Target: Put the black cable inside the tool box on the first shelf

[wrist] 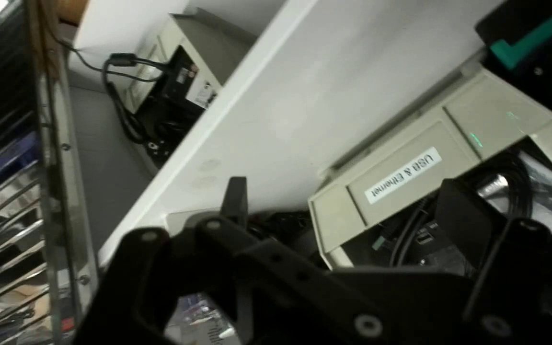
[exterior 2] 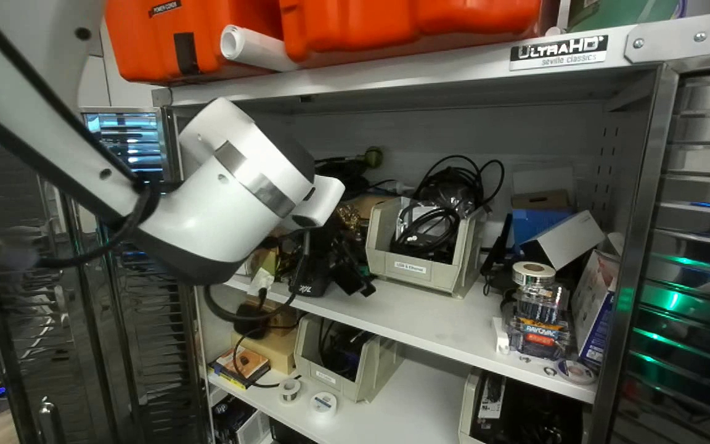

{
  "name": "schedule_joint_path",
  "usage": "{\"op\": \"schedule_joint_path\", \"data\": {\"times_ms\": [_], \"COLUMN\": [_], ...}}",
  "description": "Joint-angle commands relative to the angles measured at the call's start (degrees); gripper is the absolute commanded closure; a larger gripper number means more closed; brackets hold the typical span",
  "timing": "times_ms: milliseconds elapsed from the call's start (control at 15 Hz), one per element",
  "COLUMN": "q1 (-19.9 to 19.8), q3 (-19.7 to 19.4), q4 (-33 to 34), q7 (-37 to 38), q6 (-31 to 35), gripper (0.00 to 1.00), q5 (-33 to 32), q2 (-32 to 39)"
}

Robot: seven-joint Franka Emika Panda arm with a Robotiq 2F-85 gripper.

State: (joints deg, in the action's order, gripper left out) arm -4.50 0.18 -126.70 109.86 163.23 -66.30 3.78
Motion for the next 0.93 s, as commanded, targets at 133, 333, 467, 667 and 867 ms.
{"op": "schedule_joint_path", "data": {"times_ms": [133, 333, 467, 667, 867], "q1": [1.57, 3.32, 11.7, 25.64, 39.06], "q3": [-0.62, -0.36, -6.4, -15.58, -27.99], "q4": [-16.83, -24.16, -27.24, -29.28, -26.83], "q7": [-23.87, -36.32, -44.77, -57.61, -70.18], "q6": [-2.24, -0.07, -0.42, -5.46, -19.16], "gripper": [0.0, 0.0, 0.0, 0.0, 0.0], "q5": [16.89, 28.03, 35.67, 48.19, 55.78], "q2": [-11.11, -14.13, -15.69, -20.11, -28.32]}}
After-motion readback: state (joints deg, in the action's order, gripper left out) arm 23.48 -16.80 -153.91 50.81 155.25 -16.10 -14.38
